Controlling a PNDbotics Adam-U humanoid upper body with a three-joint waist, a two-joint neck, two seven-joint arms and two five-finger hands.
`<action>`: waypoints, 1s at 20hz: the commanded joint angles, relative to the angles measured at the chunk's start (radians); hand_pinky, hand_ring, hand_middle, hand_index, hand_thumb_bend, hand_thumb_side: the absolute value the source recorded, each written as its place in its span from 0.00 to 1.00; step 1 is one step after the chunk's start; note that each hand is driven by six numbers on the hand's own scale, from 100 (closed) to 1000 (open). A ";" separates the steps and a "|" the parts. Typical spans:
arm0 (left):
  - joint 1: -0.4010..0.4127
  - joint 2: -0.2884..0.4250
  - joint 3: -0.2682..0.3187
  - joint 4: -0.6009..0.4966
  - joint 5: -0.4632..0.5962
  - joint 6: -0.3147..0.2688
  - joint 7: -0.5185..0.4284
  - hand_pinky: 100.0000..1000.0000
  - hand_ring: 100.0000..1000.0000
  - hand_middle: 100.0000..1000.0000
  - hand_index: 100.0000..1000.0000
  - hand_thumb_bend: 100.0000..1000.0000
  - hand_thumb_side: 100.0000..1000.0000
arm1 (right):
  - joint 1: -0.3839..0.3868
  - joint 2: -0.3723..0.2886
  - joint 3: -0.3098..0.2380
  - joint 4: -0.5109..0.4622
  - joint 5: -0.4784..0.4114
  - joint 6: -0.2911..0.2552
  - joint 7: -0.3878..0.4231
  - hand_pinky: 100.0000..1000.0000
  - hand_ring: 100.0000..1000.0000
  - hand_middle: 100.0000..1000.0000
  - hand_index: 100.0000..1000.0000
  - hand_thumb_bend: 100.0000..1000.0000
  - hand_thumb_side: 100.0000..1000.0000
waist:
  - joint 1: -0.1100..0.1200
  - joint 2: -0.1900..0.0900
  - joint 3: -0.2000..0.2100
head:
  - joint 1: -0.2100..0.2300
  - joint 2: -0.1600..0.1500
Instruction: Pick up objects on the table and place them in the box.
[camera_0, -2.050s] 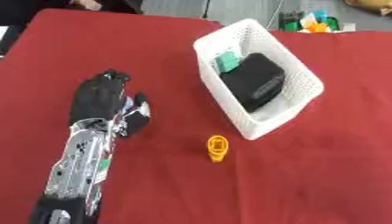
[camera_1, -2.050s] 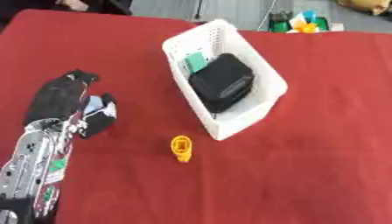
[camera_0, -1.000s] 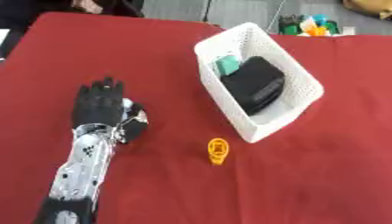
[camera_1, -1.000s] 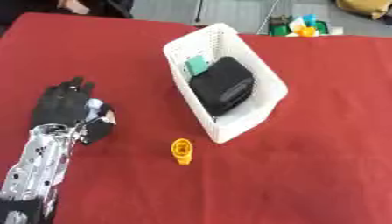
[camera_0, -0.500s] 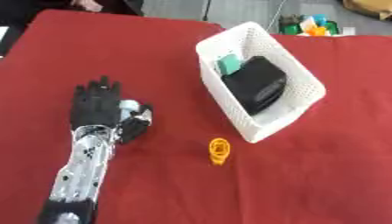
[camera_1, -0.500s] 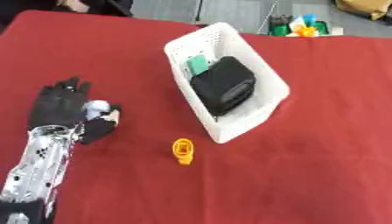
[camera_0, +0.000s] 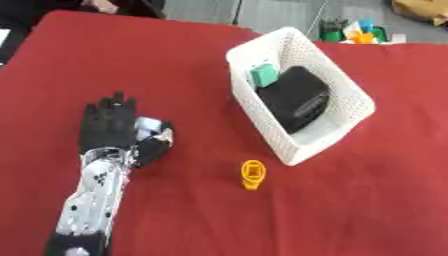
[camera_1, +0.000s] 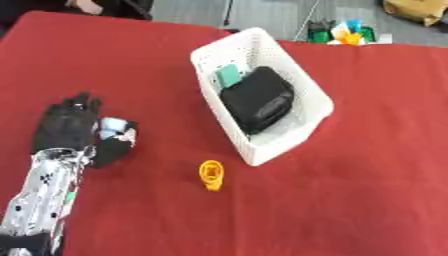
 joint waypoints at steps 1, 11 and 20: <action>-0.003 0.003 0.012 0.000 0.012 0.013 -0.005 1.00 1.00 1.00 1.00 0.30 1.00 | 0.002 -0.001 -0.001 -0.023 -0.009 -0.007 0.000 0.75 0.73 0.57 0.70 0.09 1.00 | 0.000 -0.016 0.001 | -0.002 -0.013; 0.001 0.000 0.025 0.053 0.041 0.027 -0.016 1.00 1.00 1.00 1.00 0.28 1.00 | 0.001 0.000 0.003 -0.023 -0.009 -0.009 0.004 0.75 0.73 0.57 0.70 0.09 1.00 | -0.003 -0.014 0.007 | -0.003 -0.015; -0.002 -0.001 0.028 0.088 0.060 0.035 -0.002 1.00 1.00 1.00 1.00 0.22 1.00 | 0.001 0.000 0.004 -0.023 -0.008 -0.010 0.006 0.75 0.73 0.57 0.70 0.10 1.00 | -0.003 -0.011 0.006 | -0.002 -0.018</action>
